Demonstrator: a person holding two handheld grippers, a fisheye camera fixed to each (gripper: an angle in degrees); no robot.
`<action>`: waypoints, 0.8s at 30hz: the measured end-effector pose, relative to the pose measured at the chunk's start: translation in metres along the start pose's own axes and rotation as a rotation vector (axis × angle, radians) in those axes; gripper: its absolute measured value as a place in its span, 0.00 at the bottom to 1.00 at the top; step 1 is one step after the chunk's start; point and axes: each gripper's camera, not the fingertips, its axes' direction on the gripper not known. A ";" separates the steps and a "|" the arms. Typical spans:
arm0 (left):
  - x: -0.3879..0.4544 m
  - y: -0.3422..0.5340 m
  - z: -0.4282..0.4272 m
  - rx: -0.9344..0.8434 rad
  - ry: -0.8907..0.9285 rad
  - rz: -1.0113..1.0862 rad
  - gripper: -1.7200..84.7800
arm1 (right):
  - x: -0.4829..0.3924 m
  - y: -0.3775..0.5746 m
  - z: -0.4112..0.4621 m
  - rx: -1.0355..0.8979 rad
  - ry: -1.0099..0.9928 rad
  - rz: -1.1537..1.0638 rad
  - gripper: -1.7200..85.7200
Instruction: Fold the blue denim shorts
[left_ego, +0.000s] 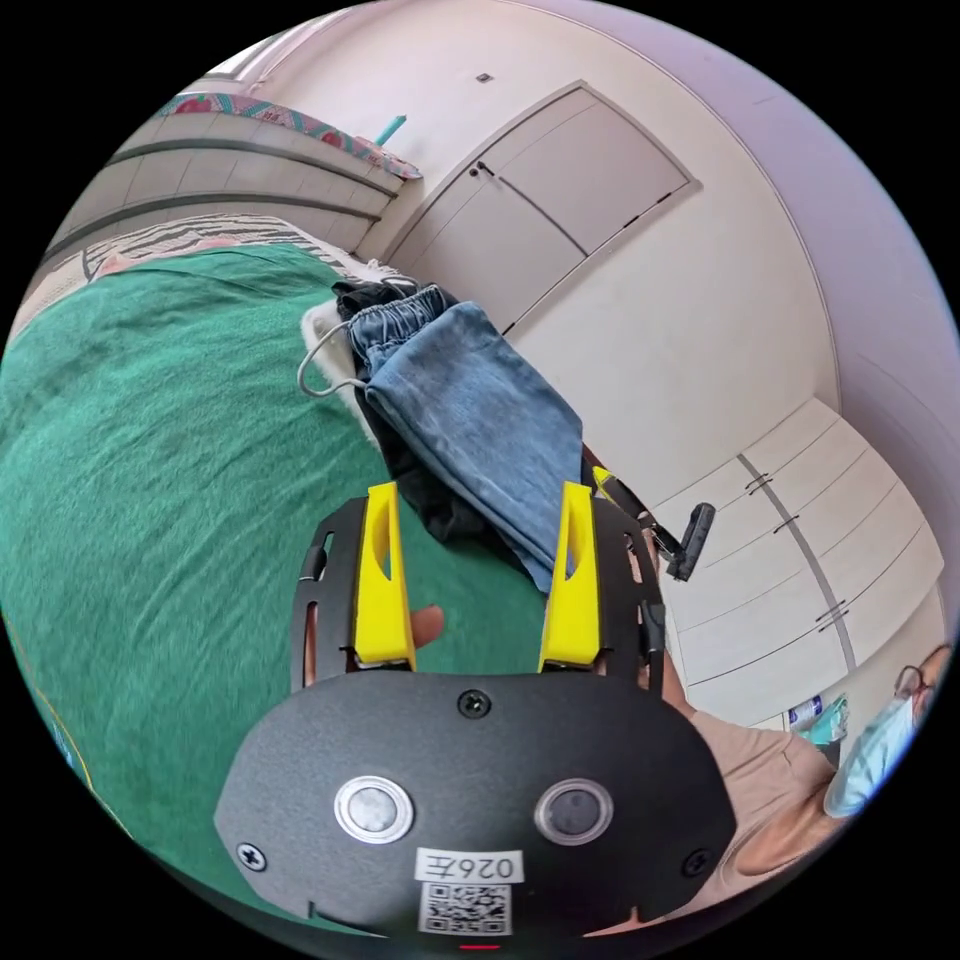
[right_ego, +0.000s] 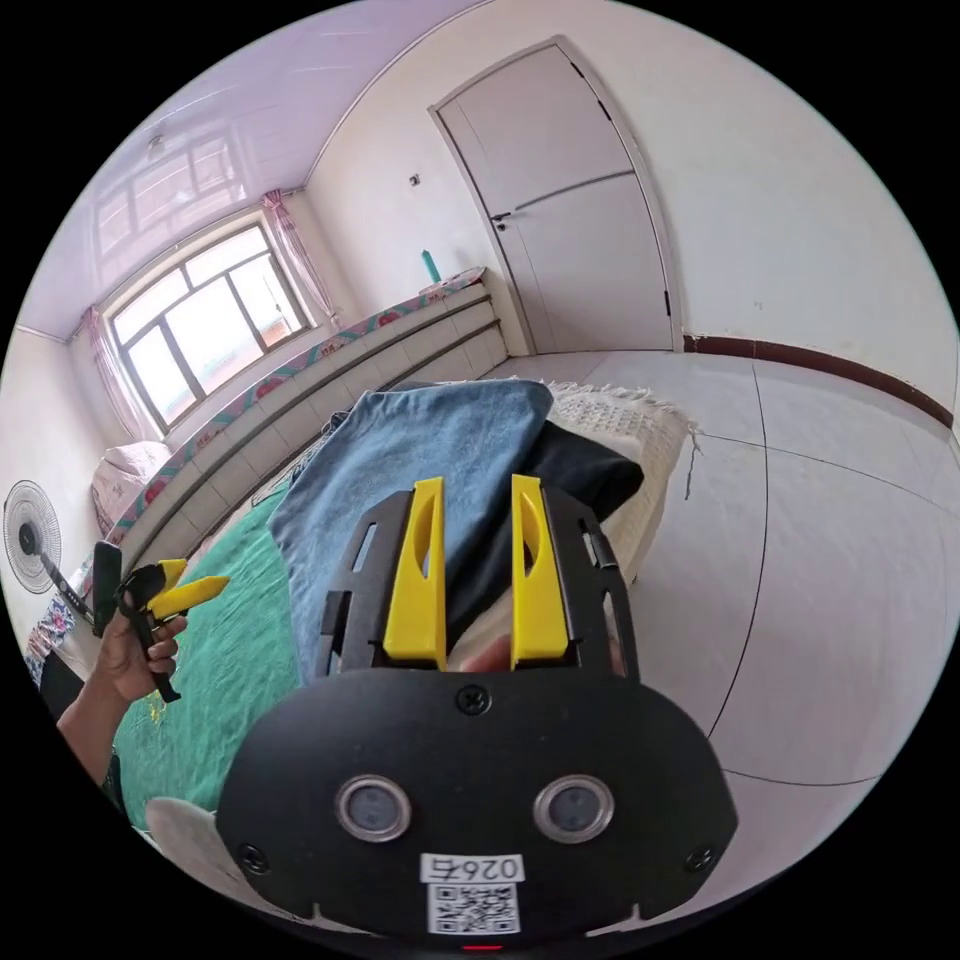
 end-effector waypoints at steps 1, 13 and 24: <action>-0.004 -0.007 0.009 -0.004 -0.014 0.003 0.27 | 0.005 -0.003 0.006 -0.007 0.008 -0.002 0.11; -0.056 -0.076 0.155 -0.168 -0.142 0.049 0.30 | 0.071 0.004 0.061 -0.094 -0.044 -0.045 0.13; -0.108 -0.042 0.150 -0.137 -0.098 -0.082 0.09 | 0.065 0.009 0.072 -0.148 -0.032 -0.126 0.05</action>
